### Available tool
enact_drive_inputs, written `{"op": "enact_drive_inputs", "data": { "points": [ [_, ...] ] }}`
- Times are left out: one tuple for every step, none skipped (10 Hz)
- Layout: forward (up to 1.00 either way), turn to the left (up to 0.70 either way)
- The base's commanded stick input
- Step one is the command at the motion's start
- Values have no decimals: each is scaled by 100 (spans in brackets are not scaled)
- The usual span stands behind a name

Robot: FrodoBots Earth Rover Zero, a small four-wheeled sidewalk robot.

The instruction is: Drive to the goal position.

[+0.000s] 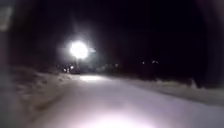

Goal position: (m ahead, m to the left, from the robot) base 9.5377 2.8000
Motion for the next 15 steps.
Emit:
{"op": "enact_drive_inputs", "data": {
  "points": [
    [100,0],
    [100,0],
    [100,0],
    [100,0],
    [100,0],
    [100,0],
    [100,0],
    [100,0],
    [100,0],
    [100,0],
    [100,0],
    [100,0],
    [100,0],
    [100,0],
    [100,13]
  ]
}}
